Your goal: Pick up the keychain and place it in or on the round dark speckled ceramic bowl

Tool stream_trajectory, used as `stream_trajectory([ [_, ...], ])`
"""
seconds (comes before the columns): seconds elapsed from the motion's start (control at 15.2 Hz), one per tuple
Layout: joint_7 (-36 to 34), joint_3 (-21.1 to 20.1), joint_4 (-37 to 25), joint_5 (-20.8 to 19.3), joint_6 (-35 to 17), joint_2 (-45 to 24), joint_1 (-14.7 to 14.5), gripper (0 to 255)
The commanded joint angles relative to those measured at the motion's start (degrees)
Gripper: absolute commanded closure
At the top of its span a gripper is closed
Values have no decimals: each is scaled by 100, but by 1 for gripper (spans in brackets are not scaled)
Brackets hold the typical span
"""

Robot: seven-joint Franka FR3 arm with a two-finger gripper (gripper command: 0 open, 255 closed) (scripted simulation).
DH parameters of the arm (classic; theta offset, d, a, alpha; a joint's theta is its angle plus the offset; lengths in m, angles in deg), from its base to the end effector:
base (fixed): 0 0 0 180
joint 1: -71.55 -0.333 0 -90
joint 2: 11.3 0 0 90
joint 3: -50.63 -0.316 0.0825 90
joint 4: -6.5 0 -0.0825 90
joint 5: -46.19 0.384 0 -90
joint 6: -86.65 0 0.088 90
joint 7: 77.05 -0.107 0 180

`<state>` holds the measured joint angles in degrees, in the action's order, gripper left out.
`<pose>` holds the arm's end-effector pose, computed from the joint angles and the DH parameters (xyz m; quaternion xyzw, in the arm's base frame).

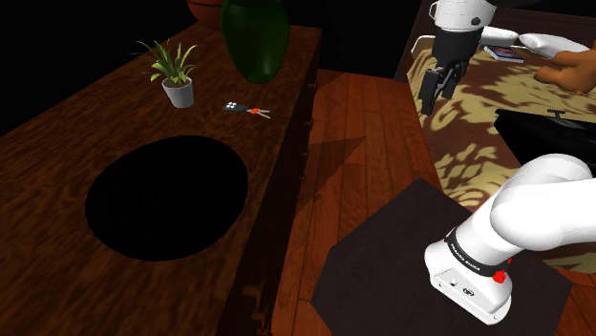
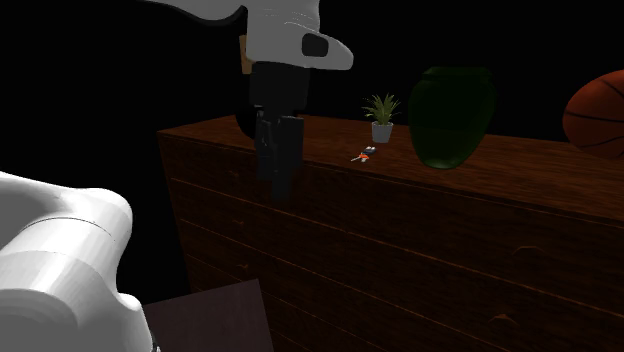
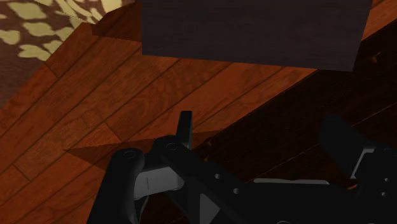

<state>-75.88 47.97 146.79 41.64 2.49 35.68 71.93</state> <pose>0.2833 0.0053 0.5499 0.9950 0.0204 -0.0798 0.0568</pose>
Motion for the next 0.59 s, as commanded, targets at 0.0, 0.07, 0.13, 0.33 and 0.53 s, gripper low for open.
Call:
stream_trajectory([
  [0.0, 0, 0, 0, 0, 0, 0, 0, 0],
  [0.07, -25, -49, -54, 54, -147, -165, -42, 0],
  [0.13, -49, -98, -114, 105, -291, -332, -82, 0],
  [0.33, -113, -246, -329, 240, -697, -841, -196, 0],
  [0.53, -170, -392, -597, 344, -1064, -1358, -300, 0],
])
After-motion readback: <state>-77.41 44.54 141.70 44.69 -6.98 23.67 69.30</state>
